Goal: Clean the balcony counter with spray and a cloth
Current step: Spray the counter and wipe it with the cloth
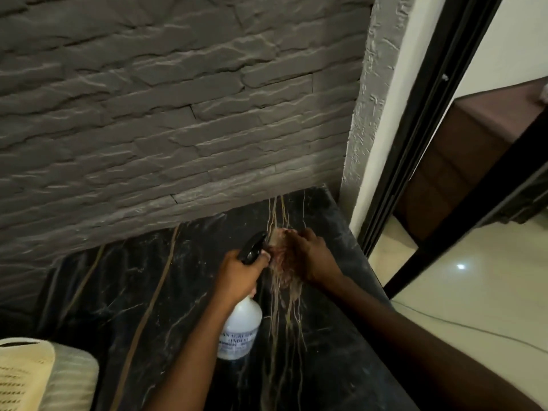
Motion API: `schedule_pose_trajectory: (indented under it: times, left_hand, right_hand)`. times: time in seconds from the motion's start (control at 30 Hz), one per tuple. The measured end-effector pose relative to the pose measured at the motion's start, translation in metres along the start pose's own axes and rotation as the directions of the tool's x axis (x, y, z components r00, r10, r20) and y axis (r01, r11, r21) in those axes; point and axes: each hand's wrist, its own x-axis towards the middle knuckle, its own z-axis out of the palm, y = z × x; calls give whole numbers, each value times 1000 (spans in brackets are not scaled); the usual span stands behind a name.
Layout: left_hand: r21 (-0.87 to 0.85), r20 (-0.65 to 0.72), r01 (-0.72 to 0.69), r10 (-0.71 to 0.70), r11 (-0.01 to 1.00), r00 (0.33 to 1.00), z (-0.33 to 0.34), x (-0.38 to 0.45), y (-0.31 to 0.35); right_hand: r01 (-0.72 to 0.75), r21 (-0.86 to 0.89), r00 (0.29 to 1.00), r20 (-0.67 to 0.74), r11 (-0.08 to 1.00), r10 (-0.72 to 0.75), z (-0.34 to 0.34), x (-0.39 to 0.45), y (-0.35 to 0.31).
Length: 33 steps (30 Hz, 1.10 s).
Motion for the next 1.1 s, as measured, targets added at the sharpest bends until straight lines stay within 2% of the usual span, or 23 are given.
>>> schedule_pose_trajectory:
  times: [0.2,0.3,0.33,0.43,0.47,0.53,0.6,0.7,0.73,0.77,0.83,0.87,0.9,0.93,1.0,1.07,1.1]
  left_hand:
    - [104,128,-139,125,985,984,22,75,31]
    - [234,103,-181,161,955,982,28,109,48]
    - [273,111,-189,164,943,980,30,124,51]
    - [386,270,-199,95,901,958,35,160,52]
    - [436,287,-200,75,877,955,37,167,51]
    - [495,229,-174,65,851,971,45,183,48]
    - [492,148,-151,89,857,985,52,191,44]
    - [499,179,-101,12,861,984,58,202,40]
    - [499,199,-87,-16,862,980,60,206,41]
    - [495,195,-75,-27,866,980,61,209,43]
    - [477,127,-54,-8,877,992,66,214,45]
    - [484,89,-60,19,873,996,68,216,46]
    - [494,71,-60,28,868,997,68,218,47]
    - [496,83,-57,18,866,996,67,221,47]
    - [472,136,-39,-29,881,990,64,226,48]
    - [420,127,-25,-32,907,991,61,230,51]
    - [401,103,-30,-12,916,995,61,233,52]
  right_hand:
    - [-59,-88,998,17,994,61,-5,38,57]
    - [-75,-157,995,53,985,84,3,48,80]
    - [-65,-183,995,63,981,78,9,52,86]
    - [-44,-281,996,64,959,65,31,64,102]
    - [-41,-313,995,77,949,68,37,71,108]
    - [-78,-351,992,63,933,106,44,93,126]
    - [-118,-373,992,-76,920,96,49,117,140]
    - [-231,-261,972,-105,937,211,57,153,134]
    - [-211,-244,977,-79,947,197,64,158,129]
    - [-128,-255,992,-20,958,127,71,155,125]
    - [187,-243,978,135,952,-158,74,133,129]
    - [305,-220,950,139,927,-279,70,122,144]
    - [357,-187,933,109,915,-342,62,118,161]
    - [333,-174,943,48,927,-330,53,124,181]
    - [106,-183,984,-124,977,-130,38,156,207]
    - [-131,-240,971,-228,962,75,38,199,202]
    - [-170,-244,965,-239,955,110,44,214,187]
